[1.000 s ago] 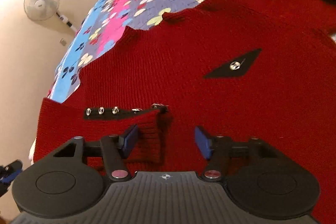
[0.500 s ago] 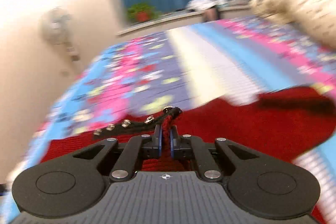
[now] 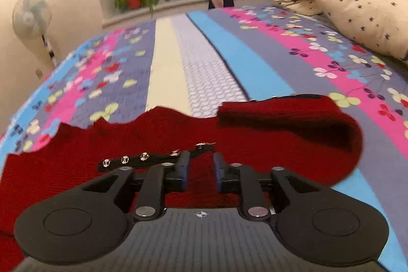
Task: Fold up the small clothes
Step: 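Grasp the other sleeve cuff with the right gripper, then lift the sleeve with the right gripper and fold it across the sweater body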
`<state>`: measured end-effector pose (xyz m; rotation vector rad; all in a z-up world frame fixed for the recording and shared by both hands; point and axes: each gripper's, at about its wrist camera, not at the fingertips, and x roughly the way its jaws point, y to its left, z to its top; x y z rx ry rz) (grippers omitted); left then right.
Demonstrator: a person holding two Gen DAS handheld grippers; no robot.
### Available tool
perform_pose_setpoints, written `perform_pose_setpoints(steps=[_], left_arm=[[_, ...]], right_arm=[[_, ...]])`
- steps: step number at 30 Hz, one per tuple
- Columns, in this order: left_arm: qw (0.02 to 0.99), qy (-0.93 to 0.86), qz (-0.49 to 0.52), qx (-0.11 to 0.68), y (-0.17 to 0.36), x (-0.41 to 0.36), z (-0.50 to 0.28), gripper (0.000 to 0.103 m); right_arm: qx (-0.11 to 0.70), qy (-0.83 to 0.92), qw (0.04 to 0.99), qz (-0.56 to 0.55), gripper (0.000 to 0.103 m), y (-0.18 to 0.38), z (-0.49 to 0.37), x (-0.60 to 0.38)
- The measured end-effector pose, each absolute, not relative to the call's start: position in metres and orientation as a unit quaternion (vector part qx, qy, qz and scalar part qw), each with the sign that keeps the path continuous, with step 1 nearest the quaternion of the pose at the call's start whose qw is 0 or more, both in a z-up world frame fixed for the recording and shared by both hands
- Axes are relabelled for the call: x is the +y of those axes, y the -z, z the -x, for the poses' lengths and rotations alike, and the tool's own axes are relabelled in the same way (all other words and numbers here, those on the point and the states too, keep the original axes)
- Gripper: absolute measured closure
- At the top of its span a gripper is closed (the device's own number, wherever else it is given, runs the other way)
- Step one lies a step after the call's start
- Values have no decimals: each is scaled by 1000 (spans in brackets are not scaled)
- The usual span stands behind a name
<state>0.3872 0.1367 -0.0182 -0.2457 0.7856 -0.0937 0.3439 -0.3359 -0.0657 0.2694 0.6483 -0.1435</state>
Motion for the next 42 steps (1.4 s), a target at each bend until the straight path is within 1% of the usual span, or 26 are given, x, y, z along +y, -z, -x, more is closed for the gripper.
perform_pose_setpoints(steps=[3, 4, 6, 7, 8, 9, 11, 12, 14, 19, 21, 23, 25, 28, 30, 31, 32, 33, 35, 37, 40, 41, 42], left_arm=[[920, 76, 105, 370, 25, 120, -391, 76], [920, 80, 94, 372, 30, 115, -393, 76], [914, 70, 65, 395, 46, 107, -401, 76], [907, 55, 51, 415, 56, 105, -406, 72], [900, 38, 46, 432, 63, 106, -409, 65], [891, 19, 49, 451, 65, 107, -411, 65], [890, 13, 73, 449, 52, 109, -407, 67], [899, 22, 80, 430, 38, 109, -401, 67], [913, 38, 69, 400, 19, 104, -386, 66], [927, 44, 39, 372, -8, 99, -353, 66], [931, 50, 29, 361, -22, 99, -335, 66], [935, 62, 17, 350, -31, 95, -312, 66], [937, 78, 13, 339, -34, 91, -281, 65], [937, 84, 11, 338, -17, 83, -252, 65], [930, 82, -25, 357, -5, 69, -252, 65], [934, 81, -49, 344, -4, 62, -251, 65], [938, 84, -64, 329, -4, 57, -252, 65], [940, 91, -73, 321, -2, 53, -255, 65], [938, 92, -73, 327, 4, 51, -260, 65], [933, 87, -72, 342, 12, 53, -264, 65], [931, 81, -72, 348, 18, 58, -269, 65], [932, 81, -71, 347, 19, 59, -270, 65], [932, 79, -70, 348, 19, 59, -271, 65]], right_arm=[[294, 71, 941, -151, 74, 62, -314, -365], [289, 75, 942, -156, 71, 63, -307, -377], [275, 89, 943, -167, 69, 64, -294, -403], [266, 99, 943, -172, 67, 66, -288, -415], [259, 114, 943, -177, 67, 69, -281, -429], [257, 127, 941, -183, 66, 73, -277, -441], [260, 154, 932, -199, 66, 83, -272, -462], [260, 162, 930, -205, 66, 86, -271, -467], [255, 184, 920, -235, 65, 90, -271, -479], [244, 181, 902, -308, 65, 100, -278, -486], [240, 165, 902, -318, 71, 101, -281, -486], [233, 142, 903, -332, 85, 100, -286, -488], [228, 126, 900, -350, 86, 101, -291, -492], [221, 121, 889, -383, 83, 108, -302, -501], [218, 117, 879, -409, 74, 117, -313, -506], [220, 112, 874, -419, 64, 122, -319, -507], [222, 109, 869, -429, 59, 128, -325, -509], [225, 110, 863, -438, 57, 132, -332, -510], [230, 115, 851, -458, 48, 140, -345, -513], [230, 125, 842, -472, 45, 147, -353, -517], [226, 134, 831, -490, 45, 154, -362, -525], [226, 134, 830, -492, 48, 156, -364, -527], [226, 137, 828, -494, 54, 158, -366, -529]])
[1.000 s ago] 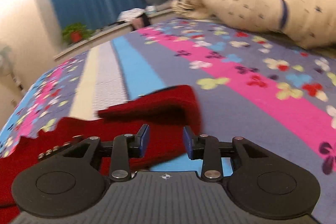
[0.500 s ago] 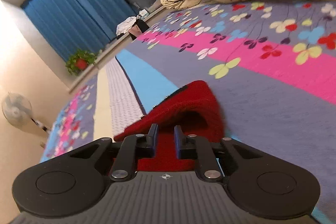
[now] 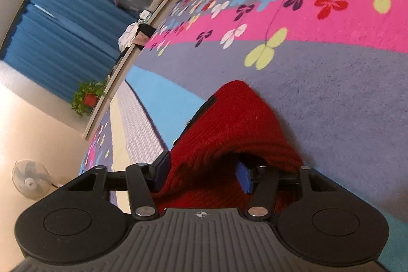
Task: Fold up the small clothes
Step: 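Lift the sleeve with the right gripper and fold it across the sweater body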
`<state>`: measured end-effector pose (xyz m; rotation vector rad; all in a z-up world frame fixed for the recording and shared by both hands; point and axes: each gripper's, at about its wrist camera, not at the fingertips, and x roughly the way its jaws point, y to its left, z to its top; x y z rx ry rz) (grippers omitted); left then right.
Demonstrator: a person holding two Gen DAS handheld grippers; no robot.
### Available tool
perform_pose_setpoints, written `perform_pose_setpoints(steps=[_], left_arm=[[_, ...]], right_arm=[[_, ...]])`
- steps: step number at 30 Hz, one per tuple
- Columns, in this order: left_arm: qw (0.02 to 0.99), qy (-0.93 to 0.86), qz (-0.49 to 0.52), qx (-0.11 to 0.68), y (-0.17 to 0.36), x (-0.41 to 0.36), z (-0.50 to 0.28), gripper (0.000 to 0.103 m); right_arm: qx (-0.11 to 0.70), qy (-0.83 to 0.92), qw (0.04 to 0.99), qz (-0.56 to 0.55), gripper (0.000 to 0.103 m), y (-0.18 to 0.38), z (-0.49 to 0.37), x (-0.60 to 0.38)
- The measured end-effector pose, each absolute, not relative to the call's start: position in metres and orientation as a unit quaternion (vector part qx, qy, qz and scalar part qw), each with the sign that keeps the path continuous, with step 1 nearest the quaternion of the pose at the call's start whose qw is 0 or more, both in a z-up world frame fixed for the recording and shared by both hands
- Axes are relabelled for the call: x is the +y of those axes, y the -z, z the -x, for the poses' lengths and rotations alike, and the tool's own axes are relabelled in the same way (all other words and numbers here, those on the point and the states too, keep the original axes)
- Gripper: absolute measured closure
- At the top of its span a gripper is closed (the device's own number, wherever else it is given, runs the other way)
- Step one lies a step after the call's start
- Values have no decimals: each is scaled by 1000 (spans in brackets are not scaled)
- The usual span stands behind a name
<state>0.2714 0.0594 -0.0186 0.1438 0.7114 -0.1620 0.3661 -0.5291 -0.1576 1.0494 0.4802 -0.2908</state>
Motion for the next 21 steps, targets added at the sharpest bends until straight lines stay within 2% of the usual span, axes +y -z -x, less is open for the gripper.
perform_pose_setpoints(steps=[1, 2, 13, 21], left_arm=[[932, 78, -70, 348, 19, 60, -273, 65], [932, 76, -71, 348, 20, 60, -275, 65], [939, 71, -48, 332, 4, 67, -273, 65], [946, 61, -4, 319, -12, 83, -272, 65]], right_arm=[[225, 139, 827, -496, 76, 159, -367, -531], [222, 136, 826, -500, 87, 160, -366, -531], [130, 82, 791, -593, 89, 121, -336, -523], [116, 4, 761, -638, 89, 69, -343, -455]])
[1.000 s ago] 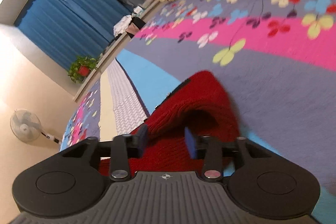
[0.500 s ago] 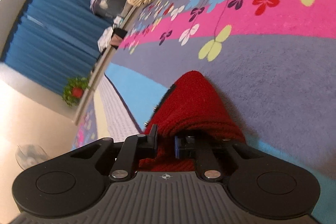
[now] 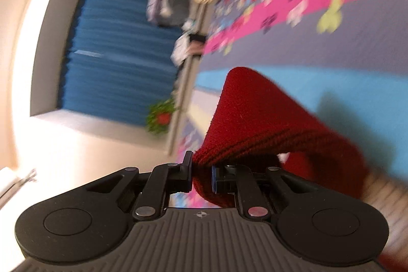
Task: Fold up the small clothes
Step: 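Lift the sleeve with the right gripper and fold it across the sweater body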
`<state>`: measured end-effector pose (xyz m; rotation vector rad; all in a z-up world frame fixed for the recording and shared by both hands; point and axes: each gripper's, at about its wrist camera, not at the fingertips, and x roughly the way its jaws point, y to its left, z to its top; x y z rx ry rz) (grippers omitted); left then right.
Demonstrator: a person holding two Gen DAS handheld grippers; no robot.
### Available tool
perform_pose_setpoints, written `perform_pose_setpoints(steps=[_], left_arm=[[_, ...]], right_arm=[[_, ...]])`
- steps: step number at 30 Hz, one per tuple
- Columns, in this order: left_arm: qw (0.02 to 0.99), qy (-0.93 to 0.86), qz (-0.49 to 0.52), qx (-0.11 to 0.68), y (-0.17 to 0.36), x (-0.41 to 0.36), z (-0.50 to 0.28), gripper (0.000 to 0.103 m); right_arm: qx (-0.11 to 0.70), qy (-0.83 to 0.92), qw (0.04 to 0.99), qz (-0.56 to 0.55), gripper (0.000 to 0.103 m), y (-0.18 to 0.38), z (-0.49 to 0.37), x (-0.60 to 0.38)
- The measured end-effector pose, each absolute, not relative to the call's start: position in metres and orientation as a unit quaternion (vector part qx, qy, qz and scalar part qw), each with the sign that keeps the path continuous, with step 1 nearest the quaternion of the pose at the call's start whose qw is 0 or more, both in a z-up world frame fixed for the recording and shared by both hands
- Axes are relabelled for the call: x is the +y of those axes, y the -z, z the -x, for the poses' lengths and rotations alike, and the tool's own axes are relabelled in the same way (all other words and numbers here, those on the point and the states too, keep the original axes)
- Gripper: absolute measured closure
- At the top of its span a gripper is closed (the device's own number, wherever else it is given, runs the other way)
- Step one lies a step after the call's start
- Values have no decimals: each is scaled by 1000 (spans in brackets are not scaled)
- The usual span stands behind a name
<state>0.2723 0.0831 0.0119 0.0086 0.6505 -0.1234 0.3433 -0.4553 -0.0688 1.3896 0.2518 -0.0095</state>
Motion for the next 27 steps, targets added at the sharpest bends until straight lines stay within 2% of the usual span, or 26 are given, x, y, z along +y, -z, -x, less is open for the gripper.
perform_pose_setpoints(steps=[4, 8, 9, 10, 12, 14, 15, 19, 21, 22, 23, 27], left_arm=[[948, 49, 24, 313, -20, 97, -271, 65], [947, 38, 50, 314, -24, 112, -272, 65], [946, 36, 60, 318, -25, 116, -273, 65], [944, 35, 67, 321, -25, 119, -274, 65], [942, 33, 80, 325, -25, 124, -275, 65], [940, 32, 87, 329, -25, 127, -275, 65], [939, 31, 91, 331, -26, 128, -276, 65], [935, 38, 112, 333, -29, 132, -278, 65], [935, 40, 112, 334, -29, 130, -279, 65], [935, 41, 109, 335, -28, 128, -279, 65], [935, 42, 105, 336, -27, 127, -280, 65], [935, 42, 92, 339, -23, 120, -282, 65]], right_arm=[[109, -95, 737, -660, 89, 34, -351, -381], [145, -177, 698, -678, 89, 44, -355, -295], [176, -180, 704, -664, 87, 55, -358, -272], [220, -177, 707, -649, 82, 70, -363, -250], [356, -145, 698, -605, 75, 113, -370, -212], [458, -128, 694, -541, 75, 140, -365, -191], [474, -133, 706, -510, 75, 143, -357, -188], [436, -158, 769, -440, 75, 118, -326, -219], [404, -129, 805, -415, 69, 105, -313, -250], [388, -106, 820, -407, 62, 99, -309, -267], [370, -70, 834, -403, 59, 95, -305, -288], [325, 31, 840, -432, 59, 97, -308, -353]])
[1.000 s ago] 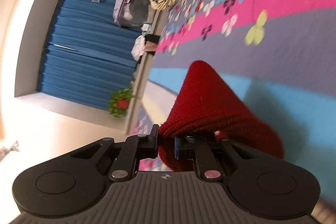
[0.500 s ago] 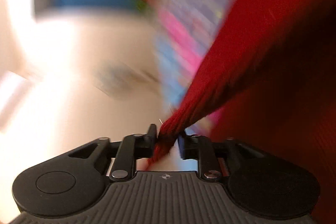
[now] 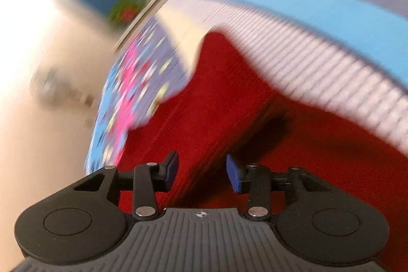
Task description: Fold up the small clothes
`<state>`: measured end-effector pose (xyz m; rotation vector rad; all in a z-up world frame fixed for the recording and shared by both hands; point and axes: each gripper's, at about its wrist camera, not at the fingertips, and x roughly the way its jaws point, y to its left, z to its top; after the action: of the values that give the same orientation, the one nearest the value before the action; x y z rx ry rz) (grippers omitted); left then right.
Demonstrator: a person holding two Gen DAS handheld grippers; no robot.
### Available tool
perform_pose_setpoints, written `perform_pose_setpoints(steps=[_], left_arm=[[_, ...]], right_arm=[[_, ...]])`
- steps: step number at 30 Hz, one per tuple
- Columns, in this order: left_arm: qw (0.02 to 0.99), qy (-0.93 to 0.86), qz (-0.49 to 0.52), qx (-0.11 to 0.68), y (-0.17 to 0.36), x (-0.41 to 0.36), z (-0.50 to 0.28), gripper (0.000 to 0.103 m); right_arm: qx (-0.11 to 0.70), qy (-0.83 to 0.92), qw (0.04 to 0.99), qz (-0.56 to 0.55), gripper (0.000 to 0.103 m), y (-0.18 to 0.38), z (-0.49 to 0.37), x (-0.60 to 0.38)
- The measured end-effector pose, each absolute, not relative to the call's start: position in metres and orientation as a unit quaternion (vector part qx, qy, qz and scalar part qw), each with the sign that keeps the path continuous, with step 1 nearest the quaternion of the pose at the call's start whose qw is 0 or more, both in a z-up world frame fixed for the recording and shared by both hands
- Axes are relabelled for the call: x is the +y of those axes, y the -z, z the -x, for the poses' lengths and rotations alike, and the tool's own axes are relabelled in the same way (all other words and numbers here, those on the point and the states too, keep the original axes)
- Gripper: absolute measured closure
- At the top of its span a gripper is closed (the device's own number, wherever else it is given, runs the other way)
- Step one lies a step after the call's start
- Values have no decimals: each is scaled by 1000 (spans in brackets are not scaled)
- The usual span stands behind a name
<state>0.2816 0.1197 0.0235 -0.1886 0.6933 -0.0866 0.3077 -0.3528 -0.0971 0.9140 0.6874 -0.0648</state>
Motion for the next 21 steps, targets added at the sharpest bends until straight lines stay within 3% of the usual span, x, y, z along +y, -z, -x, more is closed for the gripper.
perform_pose_setpoints(steps=[1, 3, 5, 7, 9, 11, 21], left_arm=[[935, 41, 91, 341, -22, 119, -282, 65], [934, 40, 87, 344, -19, 118, -283, 65], [934, 37, 79, 347, -16, 116, -283, 65], [933, 35, 75, 351, -13, 116, -284, 65], [931, 34, 74, 355, -11, 115, -286, 65], [931, 33, 73, 357, -9, 115, -286, 65], [929, 21, 68, 362, -8, 117, -284, 65]], right_arm=[[327, 41, 836, -439, 59, 104, -312, -362], [347, 56, 818, -455, 83, 114, -326, -376], [333, 62, 826, -450, 89, 111, -330, -384], [310, 95, 837, -441, 90, 106, -325, -390], [339, 106, 823, -445, 89, 121, -324, -393], [361, 91, 815, -443, 82, 126, -320, -389], [346, 0, 888, -304, 72, 52, -231, -386]])
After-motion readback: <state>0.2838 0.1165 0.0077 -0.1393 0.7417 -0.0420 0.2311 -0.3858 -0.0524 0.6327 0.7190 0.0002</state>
